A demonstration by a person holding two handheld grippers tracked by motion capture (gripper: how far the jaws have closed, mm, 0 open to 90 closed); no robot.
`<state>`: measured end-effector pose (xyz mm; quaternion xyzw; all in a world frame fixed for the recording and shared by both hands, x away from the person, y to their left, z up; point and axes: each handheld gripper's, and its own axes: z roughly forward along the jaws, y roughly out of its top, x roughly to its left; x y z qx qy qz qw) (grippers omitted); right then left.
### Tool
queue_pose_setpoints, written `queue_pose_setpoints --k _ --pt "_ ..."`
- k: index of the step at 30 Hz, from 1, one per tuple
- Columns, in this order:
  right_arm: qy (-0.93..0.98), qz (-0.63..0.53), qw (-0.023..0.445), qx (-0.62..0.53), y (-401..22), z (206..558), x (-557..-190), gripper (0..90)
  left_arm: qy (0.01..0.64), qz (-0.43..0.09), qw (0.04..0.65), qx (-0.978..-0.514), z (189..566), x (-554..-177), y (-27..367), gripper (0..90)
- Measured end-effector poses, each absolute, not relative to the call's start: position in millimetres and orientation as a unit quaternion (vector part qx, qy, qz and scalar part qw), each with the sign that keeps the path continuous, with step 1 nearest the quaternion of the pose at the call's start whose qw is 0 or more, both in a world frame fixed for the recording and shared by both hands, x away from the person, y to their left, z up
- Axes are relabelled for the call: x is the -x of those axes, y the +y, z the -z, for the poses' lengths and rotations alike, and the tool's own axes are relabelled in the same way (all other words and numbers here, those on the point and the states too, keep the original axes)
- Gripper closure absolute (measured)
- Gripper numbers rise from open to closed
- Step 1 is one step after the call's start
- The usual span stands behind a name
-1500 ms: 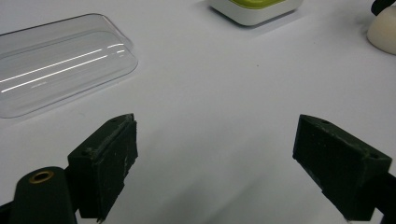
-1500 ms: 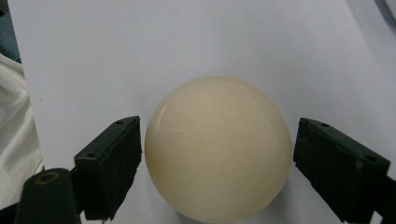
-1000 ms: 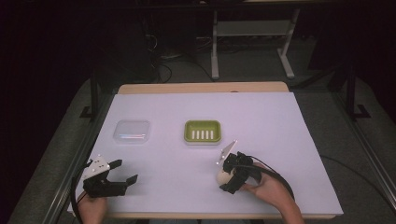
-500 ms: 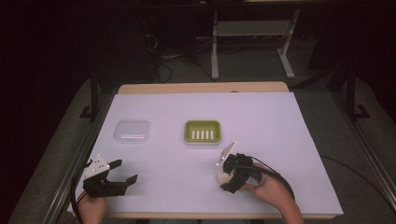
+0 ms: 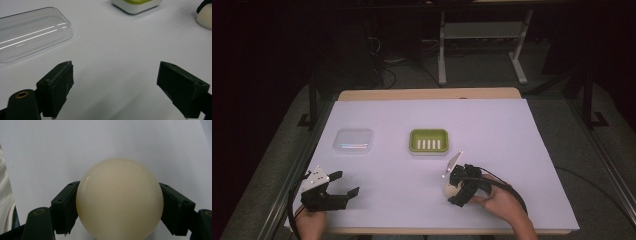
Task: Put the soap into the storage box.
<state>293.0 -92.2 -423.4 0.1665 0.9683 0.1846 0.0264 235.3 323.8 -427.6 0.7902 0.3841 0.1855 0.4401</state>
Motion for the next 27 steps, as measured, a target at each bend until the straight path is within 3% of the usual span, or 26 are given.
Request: queue_pose_setpoints --k 27 --pt "0.962 -0.208 0.015 -0.173 -100 399 -313 24.2 0.387 -0.186 0.442 -0.787 427 -235 326 13.0"
